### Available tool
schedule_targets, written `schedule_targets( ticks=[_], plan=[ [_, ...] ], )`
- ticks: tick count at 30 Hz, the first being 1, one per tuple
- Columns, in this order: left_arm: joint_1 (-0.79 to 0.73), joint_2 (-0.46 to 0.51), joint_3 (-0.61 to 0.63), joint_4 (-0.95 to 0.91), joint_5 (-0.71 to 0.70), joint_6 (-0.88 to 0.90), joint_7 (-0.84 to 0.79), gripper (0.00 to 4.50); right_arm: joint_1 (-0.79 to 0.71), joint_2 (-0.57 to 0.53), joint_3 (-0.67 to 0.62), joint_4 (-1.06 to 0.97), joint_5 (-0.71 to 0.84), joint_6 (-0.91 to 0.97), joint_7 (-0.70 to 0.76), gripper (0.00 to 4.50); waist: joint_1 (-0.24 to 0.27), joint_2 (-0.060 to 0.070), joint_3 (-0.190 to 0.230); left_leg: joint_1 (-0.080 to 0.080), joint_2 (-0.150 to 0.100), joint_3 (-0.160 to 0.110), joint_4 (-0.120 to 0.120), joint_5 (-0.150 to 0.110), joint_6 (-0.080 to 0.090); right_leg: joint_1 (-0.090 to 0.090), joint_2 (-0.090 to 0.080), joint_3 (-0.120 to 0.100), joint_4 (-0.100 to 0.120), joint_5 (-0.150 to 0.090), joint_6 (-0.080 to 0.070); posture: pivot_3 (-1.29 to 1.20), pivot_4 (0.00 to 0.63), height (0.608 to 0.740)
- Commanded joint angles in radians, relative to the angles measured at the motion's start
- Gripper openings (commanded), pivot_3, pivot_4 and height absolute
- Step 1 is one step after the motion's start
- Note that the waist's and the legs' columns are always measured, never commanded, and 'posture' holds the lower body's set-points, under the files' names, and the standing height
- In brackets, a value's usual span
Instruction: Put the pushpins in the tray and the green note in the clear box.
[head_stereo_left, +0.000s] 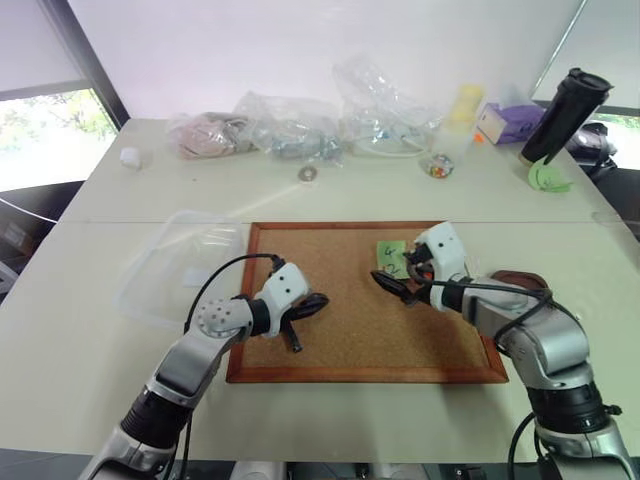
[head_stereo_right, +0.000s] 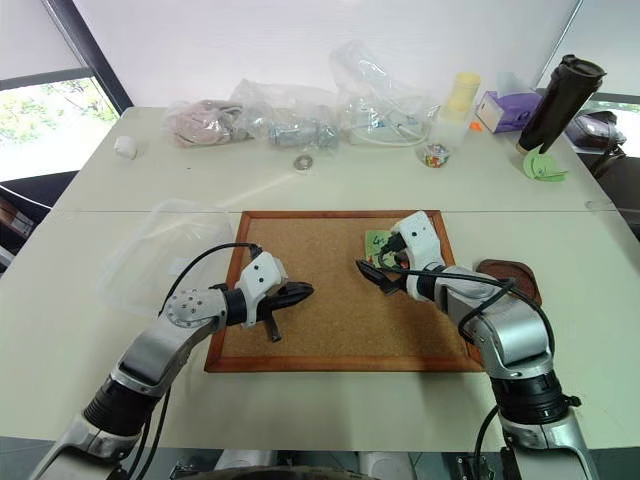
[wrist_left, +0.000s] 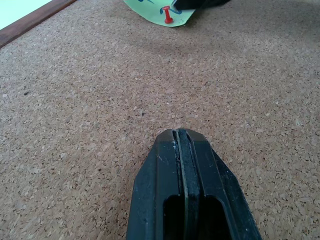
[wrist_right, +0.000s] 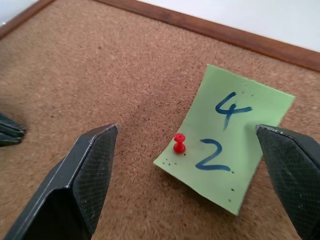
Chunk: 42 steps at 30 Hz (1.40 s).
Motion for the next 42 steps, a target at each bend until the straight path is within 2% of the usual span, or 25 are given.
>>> schedule_targets(
  ticks=[1,10,13,19,20,21,31,35,42],
  plan=[
    [0.047,0.012,-0.038,0.035,0.017,0.054,-0.004,0.0,-0.027,0.026,0.013,0.03,-0.032,-0.047,0.003,4.47,-0.001,0.0,0.0,0.0,0.0,0.0,0.0,0.0,0.0,0.0,0.0,0.0,0.0,0.0,0.0,0.0,0.15,0.74],
    [0.055,0.016,-0.037,-0.003,0.012,0.082,0.01,0.0,-0.005,0.043,0.057,0.043,-0.087,-0.08,0.025,4.47,-0.002,0.0,0.0,0.0,0.0,0.0,0.0,0.0,0.0,0.0,0.0,0.0,0.0,0.0,0.0,0.0,0.15,0.74],
    [0.055,0.017,-0.037,-0.012,0.011,0.091,0.013,0.0,0.002,0.044,0.062,0.04,-0.102,-0.089,0.026,3.73,-0.002,0.0,0.0,0.0,0.0,0.0,0.0,0.0,0.0,0.0,0.0,0.0,0.0,0.0,0.0,0.0,0.15,0.74],
    [0.053,0.015,-0.036,-0.017,0.007,0.102,0.018,0.0,0.02,0.046,0.065,0.024,-0.117,-0.094,0.028,0.68,-0.003,0.0,0.0,0.0,0.0,0.0,0.0,0.0,0.0,0.0,0.0,0.0,0.0,0.0,0.0,0.0,0.15,0.74],
    [0.051,0.014,-0.036,-0.015,0.007,0.102,0.018,0.0,0.02,0.048,0.067,0.023,-0.118,-0.092,0.026,0.24,-0.003,0.0,0.0,0.0,0.0,0.0,0.0,0.0,0.0,0.0,0.0,0.0,0.0,0.0,0.0,0.0,0.15,0.74],
    [0.051,0.014,-0.036,-0.014,0.007,0.101,0.018,0.0,0.019,0.047,0.071,0.022,-0.123,-0.092,0.027,0.04,-0.003,0.0,0.0,0.0,0.0,0.0,0.0,0.0,0.0,0.0,0.0,0.0,0.0,0.0,0.0,0.0,0.15,0.74],
    [0.059,0.014,-0.037,-0.009,0.007,0.096,0.018,0.0,-0.021,0.091,-0.02,-0.048,-0.059,-0.007,0.014,0.04,-0.003,0.0,0.0,0.0,0.001,0.0,0.0,0.0,0.0,-0.001,0.0,0.0,0.0,0.0,0.0,0.0,0.15,0.74],
    [0.059,0.016,-0.038,-0.012,0.004,0.103,0.015,0.0,-0.06,0.074,-0.083,-0.085,-0.02,0.036,0.018,0.04,-0.003,0.0,0.0,-0.001,0.0,0.0,-0.001,0.0,0.0,-0.002,-0.001,0.0,0.0,0.0,0.0,0.0,0.15,0.74],
    [0.057,0.016,-0.04,-0.011,0.003,0.105,0.014,0.0,-0.073,0.044,-0.117,-0.165,0.036,0.115,0.034,0.04,-0.003,0.0,0.0,-0.001,0.001,0.0,-0.002,0.0,0.0,-0.002,-0.001,0.0,0.0,0.0,0.0,0.0,0.15,0.74]
  ],
)
